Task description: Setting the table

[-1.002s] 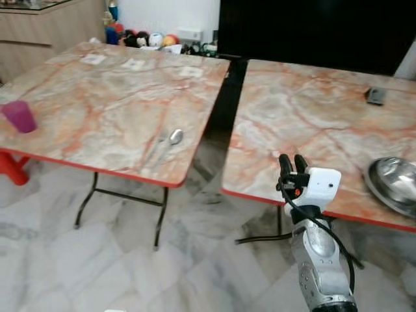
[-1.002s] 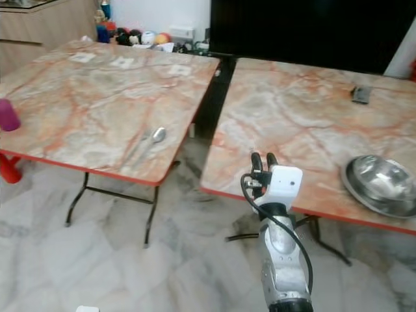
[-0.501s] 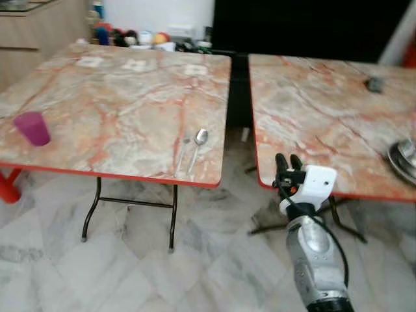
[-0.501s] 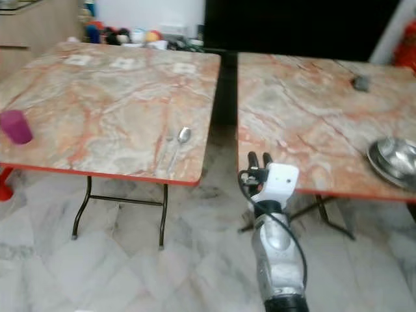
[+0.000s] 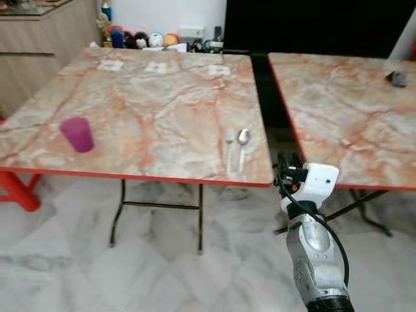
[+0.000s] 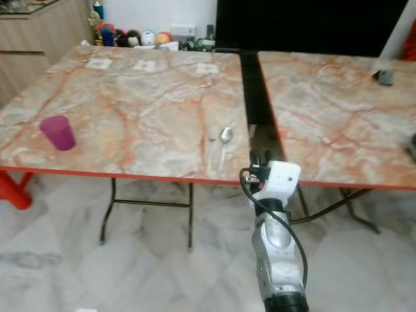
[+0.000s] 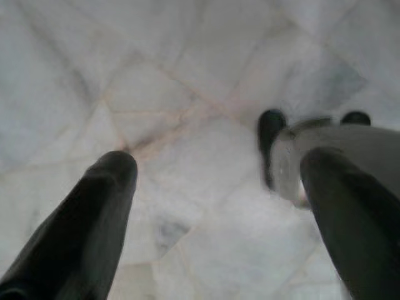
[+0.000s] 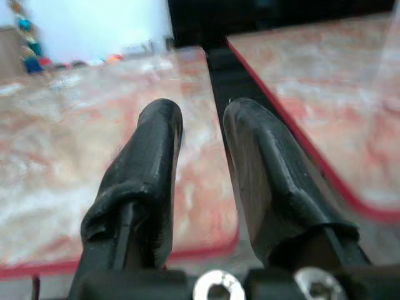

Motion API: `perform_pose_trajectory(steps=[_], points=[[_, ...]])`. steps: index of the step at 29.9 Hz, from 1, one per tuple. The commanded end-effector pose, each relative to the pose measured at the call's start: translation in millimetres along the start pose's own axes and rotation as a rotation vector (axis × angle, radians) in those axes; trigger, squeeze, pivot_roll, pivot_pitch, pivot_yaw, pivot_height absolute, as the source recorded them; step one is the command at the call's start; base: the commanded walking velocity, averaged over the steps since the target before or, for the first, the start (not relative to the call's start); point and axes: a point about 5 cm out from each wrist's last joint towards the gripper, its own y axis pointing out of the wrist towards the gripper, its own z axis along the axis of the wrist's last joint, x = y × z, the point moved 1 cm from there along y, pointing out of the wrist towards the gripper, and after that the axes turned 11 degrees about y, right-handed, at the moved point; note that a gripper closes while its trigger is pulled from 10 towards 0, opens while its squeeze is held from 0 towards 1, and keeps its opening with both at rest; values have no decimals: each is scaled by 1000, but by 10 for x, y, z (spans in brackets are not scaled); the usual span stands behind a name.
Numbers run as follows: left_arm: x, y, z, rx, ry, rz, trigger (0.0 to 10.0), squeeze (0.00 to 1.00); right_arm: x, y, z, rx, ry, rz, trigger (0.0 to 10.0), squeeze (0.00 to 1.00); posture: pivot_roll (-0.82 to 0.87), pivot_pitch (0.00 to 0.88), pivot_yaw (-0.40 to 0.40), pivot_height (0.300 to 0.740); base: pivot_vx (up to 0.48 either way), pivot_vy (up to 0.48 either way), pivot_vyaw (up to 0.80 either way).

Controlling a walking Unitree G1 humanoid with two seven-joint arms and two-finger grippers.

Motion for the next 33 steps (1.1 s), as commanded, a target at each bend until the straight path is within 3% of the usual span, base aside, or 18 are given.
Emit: perform_pose_trajectory(steps=[1, 25, 33], points=[[-20, -14, -65, -25, 3, 1, 10000, 0, -13, 9, 14, 5, 6, 0, 10000, 0, 24, 121, -35, 740, 0, 386, 0], [3, -12, -44, -7, 12, -23, 10000, 0, -50, 10, -19, 0, 15, 10, 10000, 0, 27, 97, -30, 740, 0, 28, 0], [12, -4, -13, 1, 11, -25, 10000, 0, -74, 8, -22, 2, 19, 26, 10000, 0, 28, 95, -30, 740, 258, 0, 0]])
